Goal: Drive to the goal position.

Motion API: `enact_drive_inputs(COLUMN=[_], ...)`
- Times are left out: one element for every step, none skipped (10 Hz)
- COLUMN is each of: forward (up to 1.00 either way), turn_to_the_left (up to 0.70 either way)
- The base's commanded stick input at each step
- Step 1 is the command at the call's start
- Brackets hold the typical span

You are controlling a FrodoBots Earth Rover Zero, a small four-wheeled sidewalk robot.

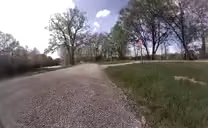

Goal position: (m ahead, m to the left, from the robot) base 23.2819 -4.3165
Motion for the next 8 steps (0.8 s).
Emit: enact_drive_inputs(forward=[0.52,0.01,0.00,0.00,0.00,0.00,0.00,0.00], turn_to_the_left=[0.51,0.99,1.00,1.00,1.00,1.00,1.00,1.00])
